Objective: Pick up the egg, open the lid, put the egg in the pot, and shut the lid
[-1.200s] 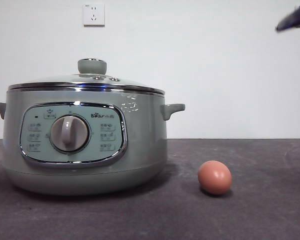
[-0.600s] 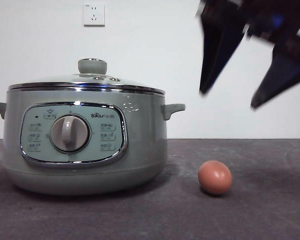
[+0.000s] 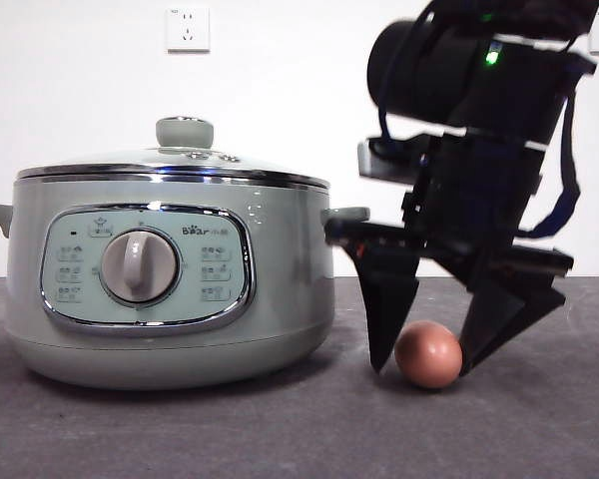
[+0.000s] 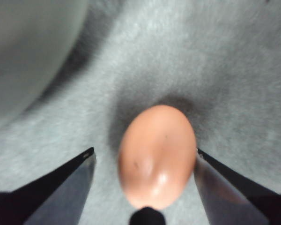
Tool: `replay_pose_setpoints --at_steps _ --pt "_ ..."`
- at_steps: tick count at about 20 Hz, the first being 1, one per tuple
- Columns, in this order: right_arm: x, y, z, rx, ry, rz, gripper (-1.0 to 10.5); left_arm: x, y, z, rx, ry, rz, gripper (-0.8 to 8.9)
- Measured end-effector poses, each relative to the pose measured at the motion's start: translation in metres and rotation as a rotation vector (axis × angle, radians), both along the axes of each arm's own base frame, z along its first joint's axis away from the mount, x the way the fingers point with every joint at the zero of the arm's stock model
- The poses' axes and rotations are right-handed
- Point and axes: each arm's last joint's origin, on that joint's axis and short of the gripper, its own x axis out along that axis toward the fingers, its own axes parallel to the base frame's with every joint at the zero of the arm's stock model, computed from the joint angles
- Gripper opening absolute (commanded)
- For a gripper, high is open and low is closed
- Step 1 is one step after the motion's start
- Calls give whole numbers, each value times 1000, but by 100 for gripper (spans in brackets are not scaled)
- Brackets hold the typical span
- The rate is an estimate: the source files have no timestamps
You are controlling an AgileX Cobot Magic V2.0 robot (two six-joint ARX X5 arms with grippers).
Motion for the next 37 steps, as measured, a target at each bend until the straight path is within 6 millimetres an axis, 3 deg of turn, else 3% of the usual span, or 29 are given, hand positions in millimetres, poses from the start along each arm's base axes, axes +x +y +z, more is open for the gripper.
replay_pose_setpoints --at_steps 2,4,7,9,14,18,25,31,32,35,37 --pt "1 0 -2 -22 -14 -14 115 0 0 -1 10 3 -1 322" --pt "2 -1 -1 -37 -34 -27 -9 0 0 -1 20 3 14 322" --pt "1 -3 3 -51 -46 -34 -10 6 2 -4 53 15 62 322" --pt "-6 -9 22 -28 -76 -32 -10 18 1 -7 72 49 64 322" --pt "-37 -37 85 62 -193 -38 -10 83 -19 -31 109 192 -36 324" --pt "-60 -57 110 56 -257 -63 -10 116 -53 -47 182 201 -43 388" --pt "-76 -71 119 28 -262 -77 -8 150 -104 -85 360 211 -23 387" --pt "-77 -71 119 27 -256 -83 -8 161 -113 -103 413 252 -33 368" --pt "-77 -71 119 27 -256 -83 -8 161 -113 -102 412 250 -35 316" --pt "-77 -71 119 28 -257 -83 -8 160 -115 -102 424 238 -50 -7" --pt "-76 -71 119 29 -258 -83 -8 160 -115 -102 437 226 -56 -9"
